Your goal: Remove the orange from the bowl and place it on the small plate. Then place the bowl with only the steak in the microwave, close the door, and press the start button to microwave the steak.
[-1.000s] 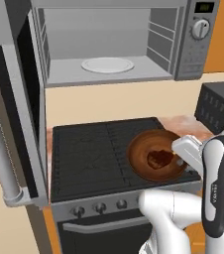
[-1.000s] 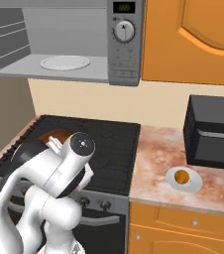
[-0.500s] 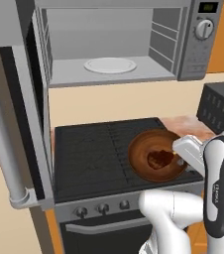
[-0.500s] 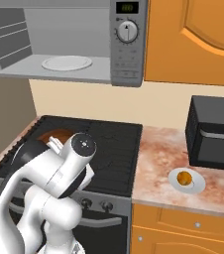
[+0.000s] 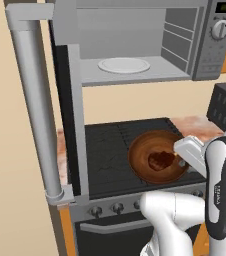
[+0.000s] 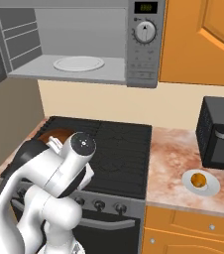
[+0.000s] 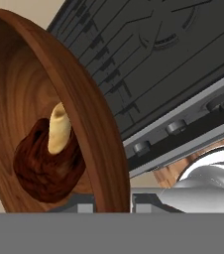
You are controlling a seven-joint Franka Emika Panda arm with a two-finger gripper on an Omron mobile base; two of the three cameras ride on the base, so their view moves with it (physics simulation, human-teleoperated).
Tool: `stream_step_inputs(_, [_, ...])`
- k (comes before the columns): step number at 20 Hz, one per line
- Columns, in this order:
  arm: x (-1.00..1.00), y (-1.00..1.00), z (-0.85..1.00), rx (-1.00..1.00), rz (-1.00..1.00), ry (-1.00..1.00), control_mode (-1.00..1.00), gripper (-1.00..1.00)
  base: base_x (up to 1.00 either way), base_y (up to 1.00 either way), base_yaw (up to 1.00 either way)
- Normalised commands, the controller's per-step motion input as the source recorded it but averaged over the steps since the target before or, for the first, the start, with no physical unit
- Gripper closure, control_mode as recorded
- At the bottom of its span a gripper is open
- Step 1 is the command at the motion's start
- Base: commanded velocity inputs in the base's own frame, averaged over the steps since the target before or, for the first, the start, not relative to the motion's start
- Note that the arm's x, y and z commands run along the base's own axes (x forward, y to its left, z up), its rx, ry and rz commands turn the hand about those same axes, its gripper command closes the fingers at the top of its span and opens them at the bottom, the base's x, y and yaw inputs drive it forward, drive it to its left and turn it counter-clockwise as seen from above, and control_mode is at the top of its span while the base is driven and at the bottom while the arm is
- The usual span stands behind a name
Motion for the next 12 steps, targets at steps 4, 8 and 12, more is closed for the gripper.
stream_step_inputs(4, [0.0,0.0,0.0,0.0,0.0,0.0,1.0,1.0,0.0,0.0,0.0])
stream_step_inputs(8, [0.0,0.0,0.0,0.0,0.0,0.0,1.0,1.0,0.0,0.0,0.0])
stream_step_inputs(12, [0.0,0.0,0.0,0.0,0.0,0.0,1.0,1.0,0.0,0.06,0.0])
